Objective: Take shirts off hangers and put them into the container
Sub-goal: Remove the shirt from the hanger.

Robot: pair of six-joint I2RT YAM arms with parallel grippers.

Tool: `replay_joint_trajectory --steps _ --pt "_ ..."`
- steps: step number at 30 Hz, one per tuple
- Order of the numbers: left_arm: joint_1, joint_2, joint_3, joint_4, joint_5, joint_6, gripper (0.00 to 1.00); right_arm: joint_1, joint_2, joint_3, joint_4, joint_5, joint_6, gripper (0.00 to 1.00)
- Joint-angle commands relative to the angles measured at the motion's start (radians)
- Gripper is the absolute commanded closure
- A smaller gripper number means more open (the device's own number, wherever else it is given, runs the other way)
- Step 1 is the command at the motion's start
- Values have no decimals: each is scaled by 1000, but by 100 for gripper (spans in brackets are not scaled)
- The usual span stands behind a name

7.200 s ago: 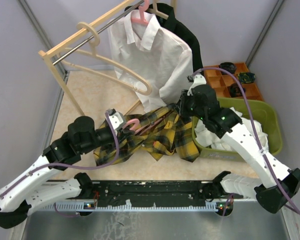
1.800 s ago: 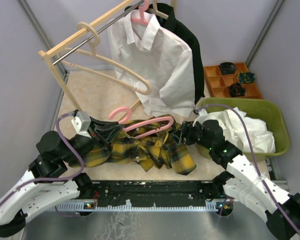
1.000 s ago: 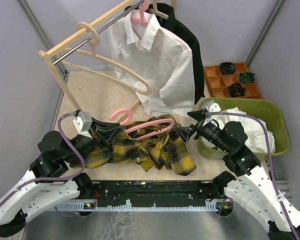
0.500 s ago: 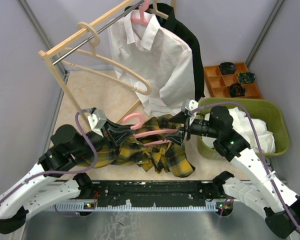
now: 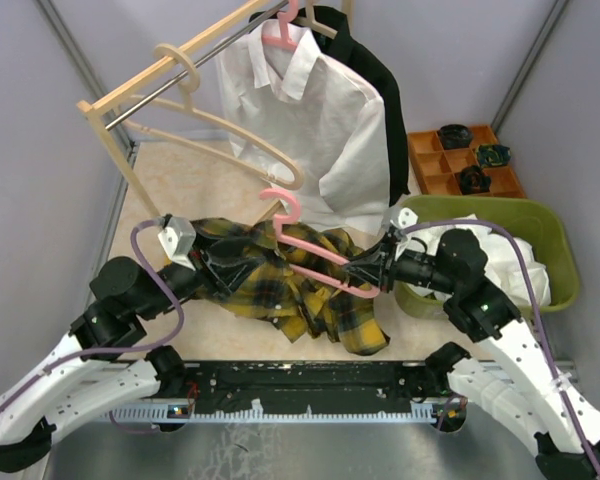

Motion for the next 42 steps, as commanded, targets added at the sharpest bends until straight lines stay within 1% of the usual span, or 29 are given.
replay_joint_trajectory --steps 1,4,6,9,12,15,18,20,22,24,25,27,28,30,32,33,34,35,36,37,41,42 --pt "-7 3 4 -119 -176 -2 35 -15 -80 11 -70 335 91 100" --pt "-7 59 9 -209 -239 17 24 -15 -128 23 -174 386 134 100" --pt "-6 112 15 -233 -264 15 21 -15 -161 18 -210 382 165 100" --pt "-6 188 41 -227 -252 -2 19 -15 -206 6 -242 386 196 100" --pt "-7 236 49 -155 -165 -23 17 -15 -211 15 -291 388 219 100" --pt "-7 249 23 -55 -76 -58 15 -15 -191 24 -336 373 237 100" --pt "-7 251 -7 9 -43 -91 13 -15 -154 25 -380 366 257 100" --pt "-6 255 -33 50 -31 -105 12 -15 -122 20 -394 326 273 100" --pt "-6 272 -52 77 -25 -121 11 -15 -97 6 -378 226 296 100" --pt "-6 313 -55 70 -43 -148 9 -15 -82 -17 -333 132 335 100" --pt "-6 341 -44 41 -66 -164 9 -15 -81 -30 -303 89 353 100" --pt "-7 410 -11 -38 -103 -182 14 -14 -83 -43 -286 38 373 100" --pt "-6 441 7 -74 -120 -181 22 -15 -87 -40 -293 27 374 100" --pt "-6 496 44 -160 -174 -188 48 -15 -104 -20 -329 38 364 100" --pt "-6 534 76 -245 -263 -220 71 -15 -124 12 -383 82 344 100" --pt "-6 539 84 -277 -308 -227 86 -15 -134 29 -418 103 330 100" --pt "-6 537 87 -307 -358 -236 92 -15 -142 51 -457 130 318 100" --pt "-7 530 86 -325 -399 -243 93 -15 -145 72 -497 161 304 100" --pt "-6 518 84 -335 -434 -246 99 -15 -146 94 -540 192 295 100" --pt "-7 501 76 -337 -463 -245 100 -15 -146 115 -582 228 286 100" --pt "-4 439 32 -339 -577 -256 100 -15 -134 189 -708 324 271 100" --pt "-3 429 32 -348 -597 -263 97 -15 -134 210 -728 347 272 100"
